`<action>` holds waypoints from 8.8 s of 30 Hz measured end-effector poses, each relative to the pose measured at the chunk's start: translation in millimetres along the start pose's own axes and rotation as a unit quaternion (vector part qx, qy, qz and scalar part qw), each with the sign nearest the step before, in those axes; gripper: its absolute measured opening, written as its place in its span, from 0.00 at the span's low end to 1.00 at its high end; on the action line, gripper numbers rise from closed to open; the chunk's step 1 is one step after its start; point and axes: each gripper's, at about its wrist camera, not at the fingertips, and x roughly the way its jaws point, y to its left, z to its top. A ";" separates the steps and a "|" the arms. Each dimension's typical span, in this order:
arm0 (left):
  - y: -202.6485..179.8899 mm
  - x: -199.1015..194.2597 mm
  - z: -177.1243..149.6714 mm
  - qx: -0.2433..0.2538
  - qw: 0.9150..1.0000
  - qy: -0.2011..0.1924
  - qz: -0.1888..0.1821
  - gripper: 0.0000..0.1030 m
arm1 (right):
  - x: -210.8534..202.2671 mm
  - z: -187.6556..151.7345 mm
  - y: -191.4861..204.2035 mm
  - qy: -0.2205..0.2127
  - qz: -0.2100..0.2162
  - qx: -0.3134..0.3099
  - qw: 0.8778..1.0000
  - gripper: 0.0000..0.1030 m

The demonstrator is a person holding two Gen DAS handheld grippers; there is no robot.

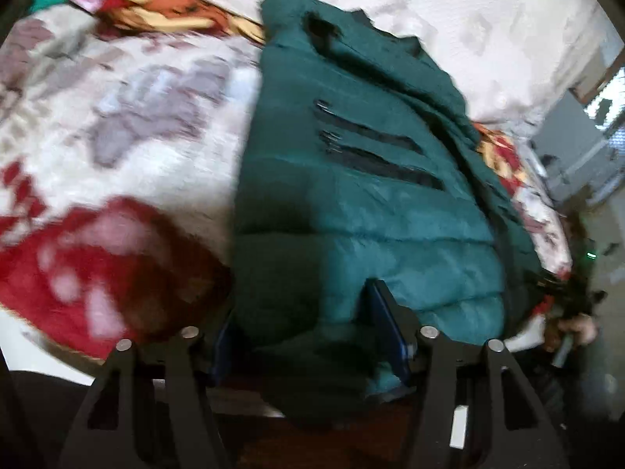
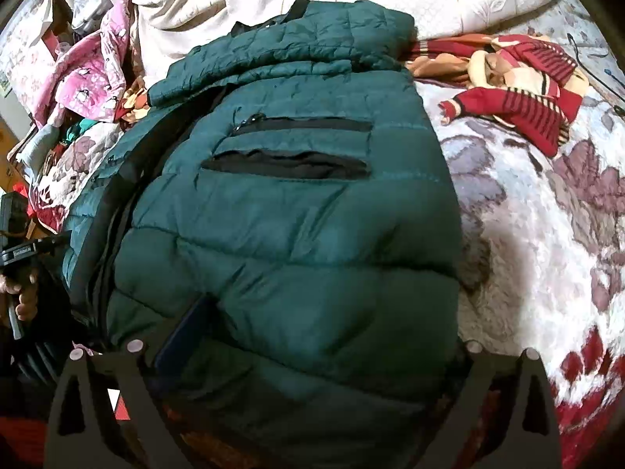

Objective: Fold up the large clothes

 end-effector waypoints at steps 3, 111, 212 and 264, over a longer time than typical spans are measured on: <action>-0.1 -1.8 2.7 -0.011 0.999 -0.007 -0.042 0.46 | 0.7 0.4 1.0 0.001 -0.001 -0.003 1.000 0.99; -43.2 -163.3 -32.6 -0.016 0.971 -0.237 -0.018 0.00 | -206.7 -62.5 86.4 -0.221 -0.001 -0.018 0.975 0.16; -61.2 139.9 247.3 0.091 0.962 -0.106 0.233 0.66 | 102.0 237.5 -31.6 -0.062 -0.137 0.061 0.987 0.93; 41.9 97.5 225.5 -0.021 0.998 -0.045 -0.029 0.50 | 73.3 167.2 -146.4 -0.058 0.153 0.173 0.971 1.00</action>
